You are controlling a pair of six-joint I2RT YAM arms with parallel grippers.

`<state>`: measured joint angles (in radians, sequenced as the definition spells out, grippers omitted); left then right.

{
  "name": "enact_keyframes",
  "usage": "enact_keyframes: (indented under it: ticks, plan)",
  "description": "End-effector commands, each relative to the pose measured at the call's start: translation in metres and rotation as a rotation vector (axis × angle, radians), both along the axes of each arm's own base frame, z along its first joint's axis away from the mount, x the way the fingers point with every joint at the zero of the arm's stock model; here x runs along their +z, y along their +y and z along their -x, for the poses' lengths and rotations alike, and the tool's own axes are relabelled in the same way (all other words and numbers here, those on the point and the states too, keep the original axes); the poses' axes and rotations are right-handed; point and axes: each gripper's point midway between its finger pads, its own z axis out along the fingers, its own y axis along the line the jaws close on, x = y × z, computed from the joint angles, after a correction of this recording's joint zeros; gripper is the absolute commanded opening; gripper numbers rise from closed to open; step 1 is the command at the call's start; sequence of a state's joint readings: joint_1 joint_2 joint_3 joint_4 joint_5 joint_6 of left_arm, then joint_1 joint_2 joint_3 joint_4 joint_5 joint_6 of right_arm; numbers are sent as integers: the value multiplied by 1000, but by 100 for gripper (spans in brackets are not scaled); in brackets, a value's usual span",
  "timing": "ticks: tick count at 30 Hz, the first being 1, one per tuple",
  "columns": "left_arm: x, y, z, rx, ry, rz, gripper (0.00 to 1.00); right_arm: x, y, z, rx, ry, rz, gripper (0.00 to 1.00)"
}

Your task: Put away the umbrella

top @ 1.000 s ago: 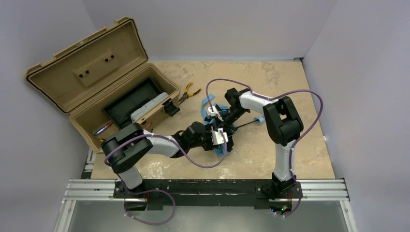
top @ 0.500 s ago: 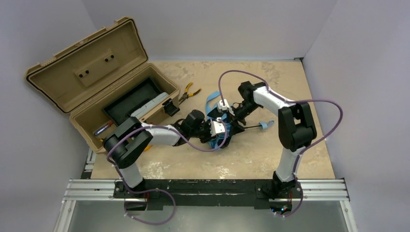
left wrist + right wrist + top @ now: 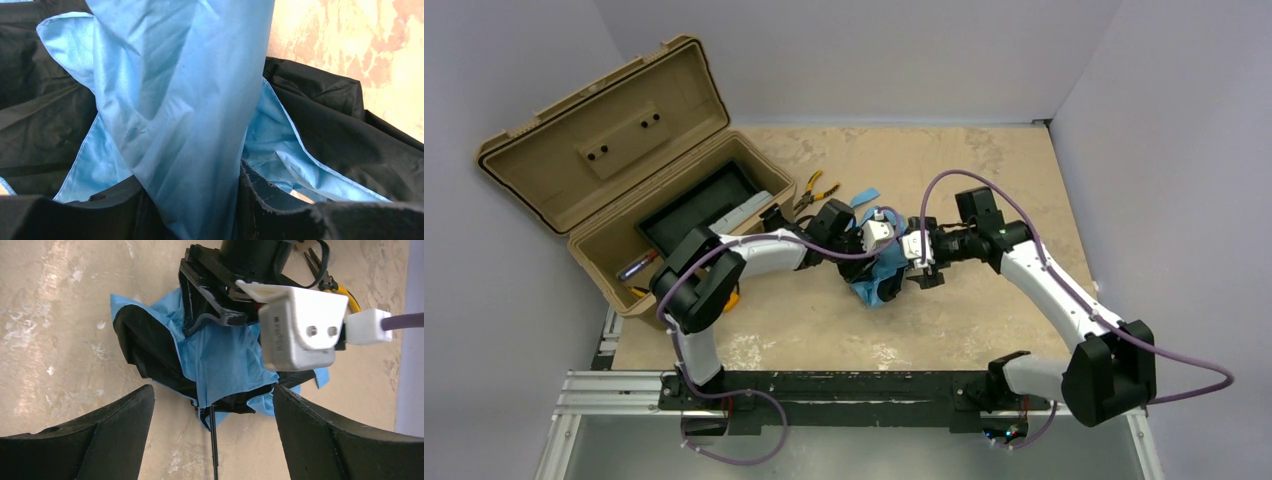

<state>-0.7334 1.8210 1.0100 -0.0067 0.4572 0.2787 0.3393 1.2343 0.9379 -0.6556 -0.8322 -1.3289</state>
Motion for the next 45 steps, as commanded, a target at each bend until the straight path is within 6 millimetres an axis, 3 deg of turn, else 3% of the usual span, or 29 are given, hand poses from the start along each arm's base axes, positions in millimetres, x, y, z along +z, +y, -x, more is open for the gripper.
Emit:
enact_keyframes:
  ticks: [1,4,9,12,15,17,19,23,29,31,36,38,43,45]
  plan:
    - [-49,39,52,87,416,-175,18,9,5,-18,40,-168,-23,84]
    - [-53,43,54,123,519,-174,18,1,3,-20,60,-204,8,84]
    - [-66,49,58,166,617,-229,18,-6,18,-22,98,-237,4,85]
    - [-71,50,56,188,636,-250,18,6,33,-16,131,-227,-19,80]
    - [-75,51,54,198,638,-264,18,32,48,-13,120,-168,-89,55]
    - [-75,50,53,200,635,-265,18,37,57,-5,135,-148,-103,40]
    - [-76,51,51,200,634,-270,19,27,67,2,142,-140,-78,28]
    - [-76,49,50,194,635,-271,19,-15,76,-2,75,-127,15,23]
    - [-73,49,46,189,648,-250,19,-87,35,-7,10,-81,310,10]
    - [-73,49,45,188,654,-246,19,-108,18,-6,-31,-89,379,10]
    - [-70,45,42,177,678,-224,19,-115,7,-4,-59,-106,405,17]
    - [-69,43,43,167,696,-218,20,-102,14,-9,-71,-131,358,25]
    - [-70,42,46,148,730,-223,20,-39,43,-11,-30,-194,158,57]
    - [-71,42,47,146,741,-223,20,-30,47,-18,-42,-233,136,67]
